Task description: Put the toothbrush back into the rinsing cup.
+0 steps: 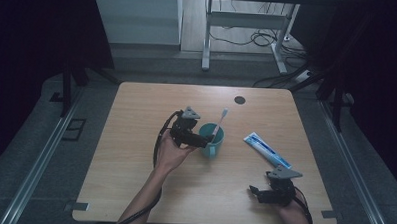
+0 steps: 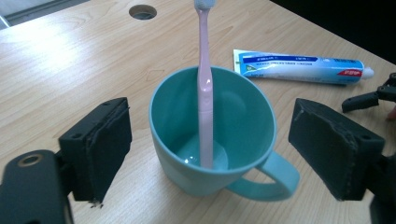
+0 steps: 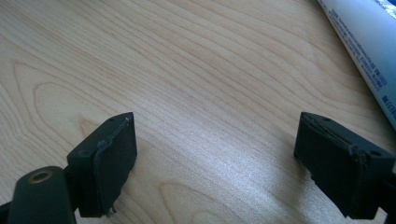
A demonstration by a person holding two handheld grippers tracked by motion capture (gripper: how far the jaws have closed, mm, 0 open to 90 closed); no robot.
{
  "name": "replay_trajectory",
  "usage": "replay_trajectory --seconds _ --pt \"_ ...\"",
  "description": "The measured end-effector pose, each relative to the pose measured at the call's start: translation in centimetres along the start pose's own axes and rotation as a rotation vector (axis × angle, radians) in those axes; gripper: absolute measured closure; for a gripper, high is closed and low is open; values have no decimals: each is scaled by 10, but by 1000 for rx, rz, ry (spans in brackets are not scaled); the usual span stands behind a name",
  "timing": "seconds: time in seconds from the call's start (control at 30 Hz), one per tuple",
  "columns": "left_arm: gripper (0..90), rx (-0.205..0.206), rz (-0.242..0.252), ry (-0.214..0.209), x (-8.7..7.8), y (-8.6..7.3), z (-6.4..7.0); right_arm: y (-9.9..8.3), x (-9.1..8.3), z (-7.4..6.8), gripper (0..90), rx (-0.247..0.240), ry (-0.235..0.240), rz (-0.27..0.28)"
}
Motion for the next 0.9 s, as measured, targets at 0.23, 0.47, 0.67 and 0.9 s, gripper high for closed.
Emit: replay_trajectory --seconds 0.23,0.47,0.67,0.9 --pt "62 12 1 11 -10 -2 -1 0 0 0 129 0 0 0" --pt "8 35 -2 19 -20 -6 0 0 0 0 129 2 2 2" --pt "0 45 2 31 -26 -12 0 0 0 0 129 1 1 1" --pt "0 35 12 36 -34 -22 -3 0 0 0 129 1 2 1"
Point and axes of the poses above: each handheld gripper's, and its own axes: x roughly forward along the jaws, y roughly out of its top, z roughly to its right, the point moved 5 cm from there along x, roughly forward along the jaws, and after that the axes turned 12 degrees about z, right-handed, at the moved point
